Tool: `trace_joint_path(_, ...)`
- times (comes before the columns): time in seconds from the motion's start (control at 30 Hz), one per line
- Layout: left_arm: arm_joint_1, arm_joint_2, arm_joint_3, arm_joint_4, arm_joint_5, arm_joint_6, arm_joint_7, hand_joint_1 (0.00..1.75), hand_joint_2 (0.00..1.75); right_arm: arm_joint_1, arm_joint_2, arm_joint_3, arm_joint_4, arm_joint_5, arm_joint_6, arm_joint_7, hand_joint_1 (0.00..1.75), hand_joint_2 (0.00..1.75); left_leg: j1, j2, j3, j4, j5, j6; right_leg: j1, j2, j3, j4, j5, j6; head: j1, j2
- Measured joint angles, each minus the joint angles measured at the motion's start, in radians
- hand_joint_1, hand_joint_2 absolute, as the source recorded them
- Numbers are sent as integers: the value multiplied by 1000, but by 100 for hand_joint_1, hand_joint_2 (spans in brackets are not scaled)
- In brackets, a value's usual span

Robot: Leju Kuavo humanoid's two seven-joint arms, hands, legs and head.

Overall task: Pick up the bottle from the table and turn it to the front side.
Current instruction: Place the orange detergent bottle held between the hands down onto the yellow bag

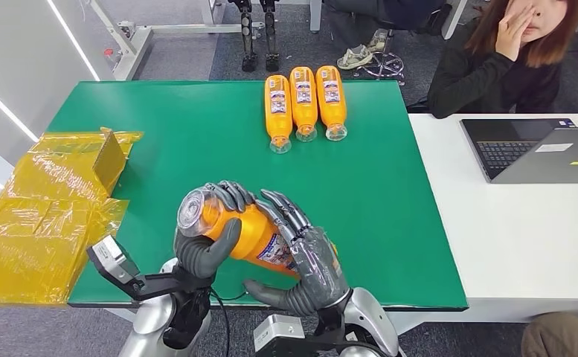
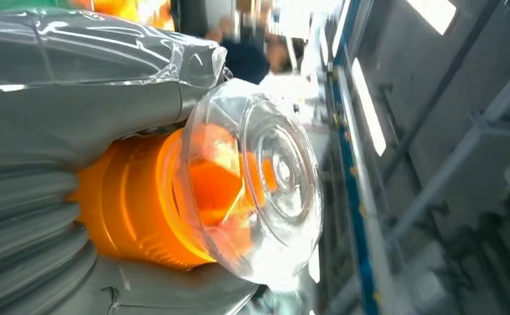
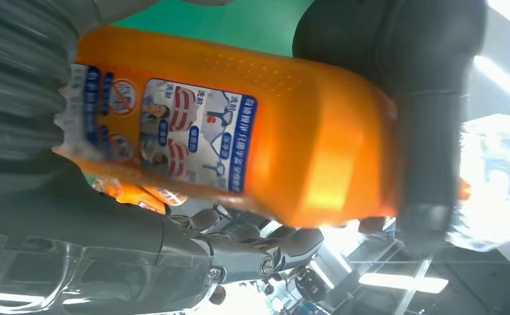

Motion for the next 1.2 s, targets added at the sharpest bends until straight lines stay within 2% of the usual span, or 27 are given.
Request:
trace_joint_path(0.17, -35, 20, 3, 18, -264, 208, 9, 154, 175, -1, 0, 0, -6, 2, -11, -4, 0, 175, 0, 0, 0, 0, 0, 0, 0, 0, 0, 0, 0, 0, 0, 0)
trace_joint_path(0.43, -93, 54, 44, 112, -590, 418, 41, 156, 175, 0, -8, 1, -3, -24, -60, -30, 0, 175, 0, 0, 0, 0, 0, 0, 0, 0, 0, 0, 0, 0, 0, 0)
trace_joint_path(0.7, -173, 117, 59, 231, -952, 629, 155, 151, 175, -7, -36, 11, 12, -75, -70, -38, 0, 175, 0, 1, 0, 0, 0, 0, 0, 0, 0, 0, 0, 0, 0, 0)
trace_joint_path(0.83, -224, 152, 68, 330, -1134, 697, 229, 148, 175, -21, -44, 19, 20, -92, -65, -38, 0, 175, 0, 1, 0, 0, 1, -1, 0, 0, 0, 1, 1, -1, 0, 0)
trace_joint_path(1.0, -310, 205, 73, 525, -1396, 760, 397, 146, 175, -36, -50, 27, 35, -105, -57, -45, 0, 175, 0, 1, 0, 0, 1, -2, 0, 1, 0, 1, 1, -1, 0, 0)
trace_joint_path(1.2, -380, 276, 86, 716, -1564, 757, 539, 143, 175, -40, -53, 31, 48, -113, -42, -56, 0, 175, 1, 2, 0, 0, 1, -2, 0, 2, -1, 2, 1, -1, 0, 0)
